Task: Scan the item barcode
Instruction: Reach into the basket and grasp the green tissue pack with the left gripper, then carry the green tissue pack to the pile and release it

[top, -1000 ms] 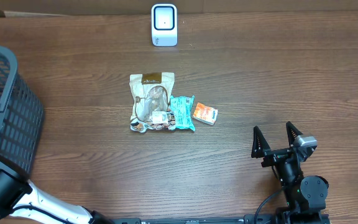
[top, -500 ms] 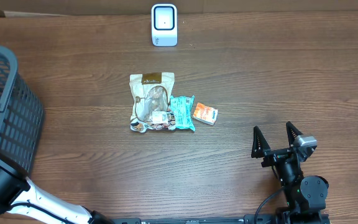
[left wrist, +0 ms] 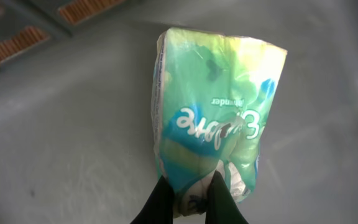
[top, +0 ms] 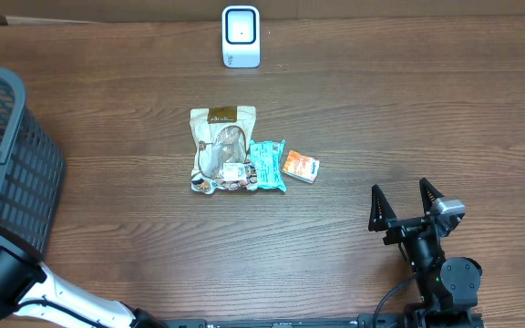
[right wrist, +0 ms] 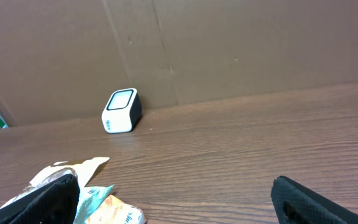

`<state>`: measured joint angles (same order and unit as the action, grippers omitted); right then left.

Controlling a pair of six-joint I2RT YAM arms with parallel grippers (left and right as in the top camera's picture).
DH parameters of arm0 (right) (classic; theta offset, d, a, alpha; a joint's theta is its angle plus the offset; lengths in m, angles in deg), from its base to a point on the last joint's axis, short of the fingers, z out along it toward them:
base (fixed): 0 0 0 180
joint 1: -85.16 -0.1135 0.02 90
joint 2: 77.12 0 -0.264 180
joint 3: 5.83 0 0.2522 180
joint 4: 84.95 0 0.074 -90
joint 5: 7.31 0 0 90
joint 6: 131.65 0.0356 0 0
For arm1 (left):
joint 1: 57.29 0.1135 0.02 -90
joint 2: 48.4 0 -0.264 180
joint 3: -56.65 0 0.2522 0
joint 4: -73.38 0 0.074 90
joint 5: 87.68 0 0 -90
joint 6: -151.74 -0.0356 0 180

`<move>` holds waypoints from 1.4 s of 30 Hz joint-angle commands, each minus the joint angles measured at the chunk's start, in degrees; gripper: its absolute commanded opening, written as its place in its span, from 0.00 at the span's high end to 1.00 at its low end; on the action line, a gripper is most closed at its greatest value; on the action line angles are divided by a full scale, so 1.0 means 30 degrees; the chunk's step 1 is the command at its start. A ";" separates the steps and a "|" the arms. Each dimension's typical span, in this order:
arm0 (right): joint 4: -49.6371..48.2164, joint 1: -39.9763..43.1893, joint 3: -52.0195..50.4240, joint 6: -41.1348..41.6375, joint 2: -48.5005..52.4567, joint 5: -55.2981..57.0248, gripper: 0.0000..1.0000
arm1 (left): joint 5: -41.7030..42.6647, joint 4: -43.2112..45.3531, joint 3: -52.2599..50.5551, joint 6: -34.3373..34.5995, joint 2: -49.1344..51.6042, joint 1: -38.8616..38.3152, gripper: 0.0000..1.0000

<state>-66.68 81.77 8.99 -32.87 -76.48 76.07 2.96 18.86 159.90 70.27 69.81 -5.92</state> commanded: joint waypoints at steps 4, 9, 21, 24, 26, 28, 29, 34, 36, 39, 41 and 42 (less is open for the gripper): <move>-0.0087 0.0087 -0.0204 -0.0095 -0.0160 0.0175 0.00 | 0.2157 -0.0189 -0.0102 -0.0066 -0.4335 -0.0015 0.96; -0.0087 0.0087 -0.0204 -0.0095 -0.0160 0.0175 0.00 | 0.2827 -0.0911 -0.0102 0.0765 -0.5406 -0.0015 0.96; -0.0080 0.0087 -0.0204 -0.0095 -0.0160 0.0175 0.00 | 0.6841 -0.0160 -0.0102 0.3344 -0.9551 -0.0175 0.96; -0.0087 0.0087 -0.0204 -0.0095 -0.0160 0.0175 0.00 | 0.7759 0.0262 -0.0102 0.3891 -1.1118 -0.0444 0.96; -0.0080 0.0087 -0.0204 -0.0095 -0.0160 0.0175 0.00 | 0.8182 0.0517 -0.0102 0.4175 -1.2276 -0.0860 0.96; -0.0087 0.0087 -0.0204 -0.0095 -0.0160 0.0175 0.00 | 0.8444 0.0597 -0.0102 0.4175 -1.3216 -0.1421 0.96; -0.0087 0.0087 -0.0204 -0.0095 -0.0160 0.0175 0.00 | 0.8480 0.0583 -0.0095 0.4160 -1.3733 -0.1814 0.96; -0.0087 0.0087 -0.0204 -0.0095 -0.0160 0.0175 0.00 | 0.8422 -0.0823 -0.0102 0.2805 -1.5577 -0.5078 0.96; -0.0080 0.0087 -0.0204 -0.0095 -0.0160 0.0175 0.00 | 0.7978 -0.2186 -0.0102 0.1887 -1.5715 -0.6878 0.96; -0.0087 0.0087 -0.0204 -0.0095 -0.0160 0.0175 0.00 | 0.6302 -0.4444 -0.0495 0.0466 -1.5416 -1.0273 0.96; -0.0080 0.0087 -0.0204 -0.0095 -0.0160 0.0175 0.00 | 0.4670 -0.5362 -0.1676 -0.0452 -1.4695 -1.3063 0.96; -0.0080 0.0087 -0.0204 -0.0095 -0.0160 0.0175 0.00 | 0.4226 -0.5435 -0.2164 -0.0510 -1.4396 -1.3770 0.96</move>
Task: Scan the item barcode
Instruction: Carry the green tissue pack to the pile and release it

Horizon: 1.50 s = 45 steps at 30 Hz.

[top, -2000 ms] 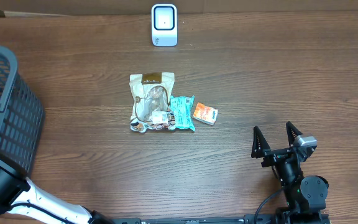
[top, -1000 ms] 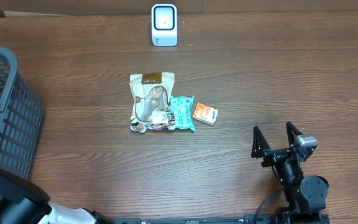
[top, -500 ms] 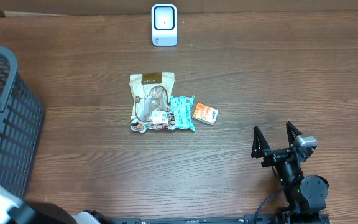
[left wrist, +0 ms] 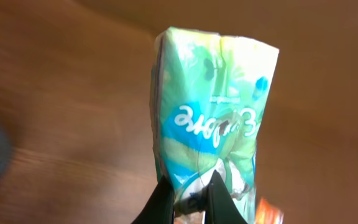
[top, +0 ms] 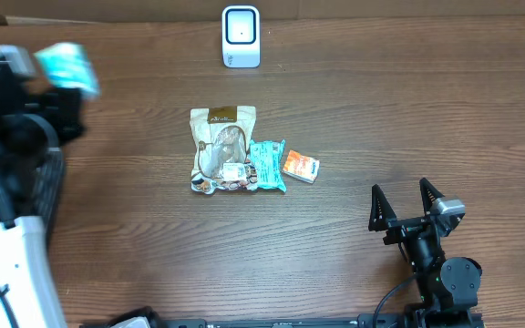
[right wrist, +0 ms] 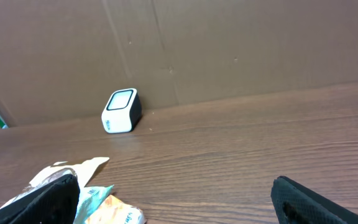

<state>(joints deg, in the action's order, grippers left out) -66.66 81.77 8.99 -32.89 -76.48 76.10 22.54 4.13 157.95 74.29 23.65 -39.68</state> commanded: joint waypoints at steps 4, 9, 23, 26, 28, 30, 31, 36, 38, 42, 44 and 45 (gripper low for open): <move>-0.0087 0.0087 -0.0204 -0.0087 -0.0160 0.0168 0.00 | -0.3053 0.0036 -0.4102 -0.1734 0.2878 -0.4809 0.96; -0.0087 0.0087 -0.0204 -0.0087 -0.0160 0.0168 0.00 | -0.2696 0.1705 -0.6368 -0.0947 0.5690 -0.6018 0.96; -0.0087 0.0087 -0.0204 -0.0087 -0.0160 0.0168 0.00 | -0.2718 0.3876 -0.6754 -0.0291 1.1220 -0.7082 0.96; -0.0095 0.0087 -0.0204 -0.0087 -0.0160 0.0168 0.00 | -0.2586 0.4146 -0.6754 0.0117 1.1956 -0.7359 0.96; -0.0087 0.0087 -0.0204 -0.0087 -0.0160 0.0168 0.00 | -0.2237 0.4452 -0.6761 0.0117 1.2429 -0.7759 0.96; -0.0087 0.0087 -0.0204 -0.0087 -0.0160 0.0168 0.00 | -0.2157 0.4743 -0.6761 0.0240 1.2786 -0.8320 0.96; -0.0095 0.0087 -0.0204 -0.0087 -0.0160 0.0168 0.00 | -0.2157 0.4903 -0.6761 0.0342 1.2961 -0.8648 0.96; -0.0087 0.0087 -0.0204 -0.0087 -0.0160 0.0168 0.00 | -0.2375 0.5457 -0.6754 0.0408 1.3231 -1.0120 0.95; -0.0087 0.0087 -0.0204 -0.0087 -0.0160 0.0168 0.00 | -0.2382 0.5537 -0.6732 0.0488 1.3231 -1.0258 0.96; -0.0087 0.0087 -0.0204 -0.0087 -0.0160 0.0168 0.00 | -0.2375 0.5297 -0.6717 0.0612 1.3078 -1.0076 0.96; -0.0087 0.0087 -0.0204 -0.0087 -0.0160 0.0168 0.00 | -0.2397 0.5049 -0.6717 0.0605 1.2764 -0.9857 0.96; -0.0087 0.0087 -0.0204 -0.0087 -0.0160 0.0168 0.00 | -0.2419 0.4962 -0.6717 0.0605 1.2502 -0.9726 0.96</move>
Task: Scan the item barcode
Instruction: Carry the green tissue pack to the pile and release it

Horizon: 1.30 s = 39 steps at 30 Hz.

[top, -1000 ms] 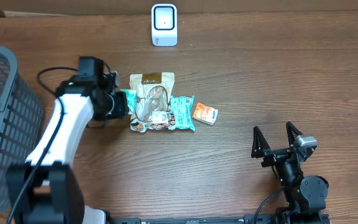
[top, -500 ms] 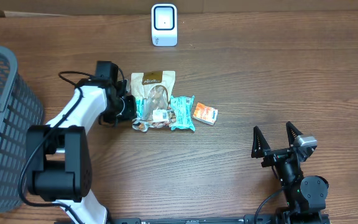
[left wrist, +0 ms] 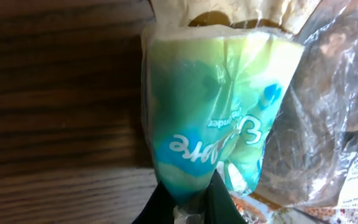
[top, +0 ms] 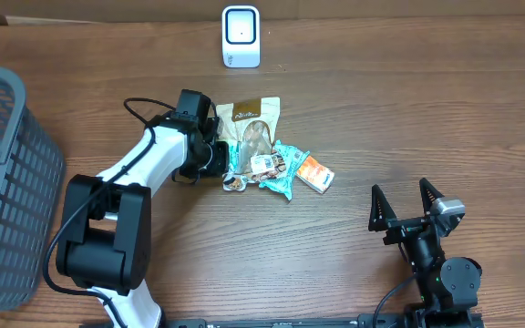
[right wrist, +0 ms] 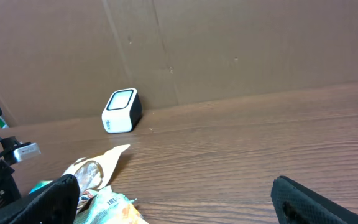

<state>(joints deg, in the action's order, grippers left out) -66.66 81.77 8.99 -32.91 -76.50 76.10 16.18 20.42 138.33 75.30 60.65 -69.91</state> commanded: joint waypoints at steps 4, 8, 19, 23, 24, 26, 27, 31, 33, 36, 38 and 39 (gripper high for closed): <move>-0.0087 0.0087 -0.0204 -0.0080 -0.0153 0.0168 0.00 | -0.0605 -0.0831 0.0022 0.0197 -0.1202 0.0772 0.96; -0.0087 0.0087 -0.0204 -0.0080 -0.0153 0.0168 0.00 | -0.1333 -0.1297 0.0474 0.0189 -0.2747 0.0867 0.10; -0.0087 0.0087 -0.0204 -0.0080 -0.0153 0.0168 0.00 | -0.0984 -0.5544 0.5661 -0.0459 -0.7417 0.1377 0.00; -0.0087 0.0087 -0.0204 -0.0080 -0.0153 0.0168 0.00 | -0.1902 -0.7344 0.8357 -0.0627 -0.9085 0.2470 0.00; -0.0087 0.0087 -0.0204 -0.0080 -0.0153 0.0168 0.00 | -0.2200 -0.7694 0.8823 -0.0729 -0.9413 0.2885 0.00; -0.0095 0.0087 -0.0204 -0.0080 -0.0153 0.0168 0.00 | -0.3133 -0.8575 0.9581 -0.0386 -1.0003 0.4058 0.00; -0.0095 0.0087 -0.0204 -0.0080 -0.0153 0.0168 0.00 | -0.3585 -0.8998 0.9806 0.0197 -1.0207 0.4714 0.00; -0.0095 0.0087 -0.0204 -0.0080 -0.0153 0.0168 0.00 | -0.5253 -1.0375 1.0025 0.3993 -1.0943 0.9100 0.00; -0.0095 0.0087 -0.0204 -0.0080 -0.0153 0.0168 0.00 | -0.5260 -1.0652 1.0025 0.5173 -1.1001 1.1825 0.00; -0.0087 0.0087 -0.0204 -0.0080 -0.0153 0.0168 0.00 | -0.4881 -1.0688 1.0018 0.6513 -1.0848 1.5387 0.00; -0.0087 0.0087 -0.0204 -0.0080 -0.0153 0.0168 0.00 | -0.4291 -1.0244 1.0018 0.6965 -1.0550 1.7296 0.00; -0.0087 0.0087 -0.0204 -0.0080 -0.0153 0.0168 0.00 | -0.4080 -0.9843 1.0018 0.6994 -1.0287 1.8054 0.00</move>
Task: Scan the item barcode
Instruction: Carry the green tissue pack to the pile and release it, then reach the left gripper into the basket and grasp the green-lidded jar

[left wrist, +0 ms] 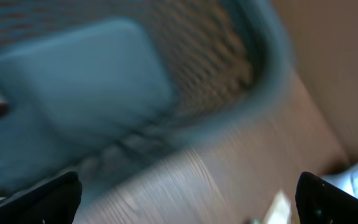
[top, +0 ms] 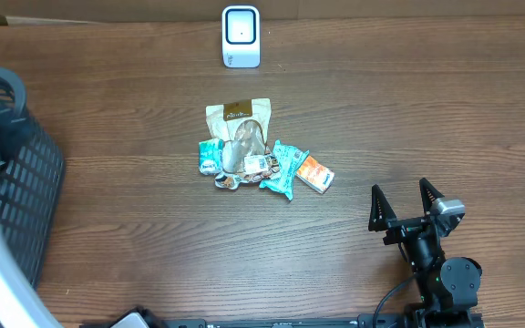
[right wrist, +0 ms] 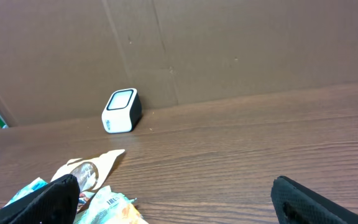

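The white barcode scanner (top: 241,36) stands at the table's far edge and also shows as the scanner (right wrist: 122,111) in the right wrist view. A green-blue soft pack (top: 211,155) lies at the left of a small pile with a brown snack pouch (top: 241,135), a teal packet (top: 285,169) and an orange packet (top: 315,173). My left gripper (left wrist: 188,200) is open and empty, blurred, over the basket (left wrist: 135,93) at the far left. My right gripper (top: 406,206) rests open near the front right.
The grey mesh basket (top: 12,173) fills the left edge of the table, with my left arm beside it. A cardboard wall (right wrist: 229,43) stands behind the scanner. The brown pouch (right wrist: 86,168) lies just ahead of the right fingers (right wrist: 48,199).
The left gripper has let go of the green-blue pack, which now lies on the table at the pile's left. The gripper is open and back at the basket. The right arm has not moved.
The left gripper first held the green-blue pack inside the basket, then up above the table's left side. Then it held the pack against the pile, whose items had shifted to the right. Now the pack lies there and the gripper is empty.
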`<state>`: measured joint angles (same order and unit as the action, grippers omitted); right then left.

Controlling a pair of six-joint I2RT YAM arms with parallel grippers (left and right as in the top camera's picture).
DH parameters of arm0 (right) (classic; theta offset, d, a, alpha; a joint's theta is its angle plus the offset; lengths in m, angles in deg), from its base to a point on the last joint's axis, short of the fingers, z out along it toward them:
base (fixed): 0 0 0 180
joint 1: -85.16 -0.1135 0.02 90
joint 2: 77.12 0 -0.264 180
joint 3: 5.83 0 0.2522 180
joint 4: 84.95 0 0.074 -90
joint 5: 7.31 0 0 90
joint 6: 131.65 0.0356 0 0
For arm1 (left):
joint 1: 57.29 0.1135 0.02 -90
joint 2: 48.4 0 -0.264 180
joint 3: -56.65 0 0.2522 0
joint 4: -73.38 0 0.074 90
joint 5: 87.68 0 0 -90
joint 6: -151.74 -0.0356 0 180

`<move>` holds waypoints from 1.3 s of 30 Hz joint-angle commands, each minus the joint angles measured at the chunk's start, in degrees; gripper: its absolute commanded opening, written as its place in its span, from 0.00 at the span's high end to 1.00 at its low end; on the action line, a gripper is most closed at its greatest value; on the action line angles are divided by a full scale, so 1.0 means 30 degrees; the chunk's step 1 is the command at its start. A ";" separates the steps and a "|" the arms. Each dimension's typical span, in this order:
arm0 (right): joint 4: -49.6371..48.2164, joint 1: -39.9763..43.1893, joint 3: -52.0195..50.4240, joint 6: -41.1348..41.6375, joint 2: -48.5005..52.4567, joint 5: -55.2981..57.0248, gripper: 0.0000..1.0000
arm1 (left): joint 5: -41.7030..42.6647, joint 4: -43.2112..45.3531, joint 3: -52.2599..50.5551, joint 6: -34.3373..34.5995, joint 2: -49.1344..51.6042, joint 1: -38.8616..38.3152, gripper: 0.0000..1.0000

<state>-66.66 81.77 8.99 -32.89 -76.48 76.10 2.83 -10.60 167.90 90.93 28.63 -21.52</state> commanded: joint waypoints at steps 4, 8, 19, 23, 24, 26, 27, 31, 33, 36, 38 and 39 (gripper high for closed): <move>-0.0087 0.0087 -0.0204 -0.0087 -0.0160 0.0168 0.00 | -0.0583 0.0969 0.0160 0.1690 0.1552 0.3883 0.01; -0.0095 0.0087 -0.0204 -0.0087 -0.0160 0.0168 0.00 | -0.2062 -0.0503 0.0160 0.1362 0.3082 0.5260 0.02; -0.0087 0.0087 -0.0204 -0.0087 -0.0160 0.0168 0.00 | -0.4874 -0.2652 -0.0029 0.0699 0.7992 0.8320 0.04; -0.0095 0.0087 -0.0204 -0.0087 -0.0160 0.0168 0.00 | -0.5333 -0.1960 -0.0503 0.0692 0.8459 0.8743 0.04; -0.0087 0.0087 -0.0204 -0.0087 -0.0160 0.0168 0.00 | -0.5646 -0.1770 -0.0634 0.0692 0.8546 0.8779 0.04; -0.0087 0.0087 -0.0204 -0.0087 -0.0160 0.0168 0.00 | -0.6237 -0.1355 -0.0954 0.0692 0.8670 0.8794 0.03; -0.0087 0.0087 -0.0204 -0.0087 -0.0160 0.0168 0.00 | -0.6732 -0.1049 -0.1195 0.0685 0.8721 0.8786 0.02; -0.0087 0.0087 -0.0204 -0.0087 -0.0160 0.0168 0.00 | -0.7679 0.0262 -0.2244 0.0313 0.8823 0.9041 0.00; -0.0087 0.0087 -0.0204 -0.0087 -0.0160 0.0168 0.00 | -0.7672 0.1027 -0.2871 0.0175 0.8823 0.9289 0.00; -0.0087 0.0087 -0.0204 -0.0087 -0.0160 0.0168 0.00 | -0.7650 0.2339 -0.3752 -0.0240 0.8823 0.9610 0.00; -0.0087 0.0087 -0.0204 -0.0087 -0.0160 0.0168 0.00 | -0.7643 0.3162 -0.4109 -0.0765 0.8823 0.9668 0.00; -0.0087 0.0087 -0.0204 -0.0087 -0.0160 0.0168 0.00 | -0.7643 0.3585 -0.4262 -0.1100 0.8823 0.9683 0.00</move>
<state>-66.68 81.77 8.99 -32.91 -76.50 76.07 -18.24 -2.34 156.99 91.32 54.36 6.89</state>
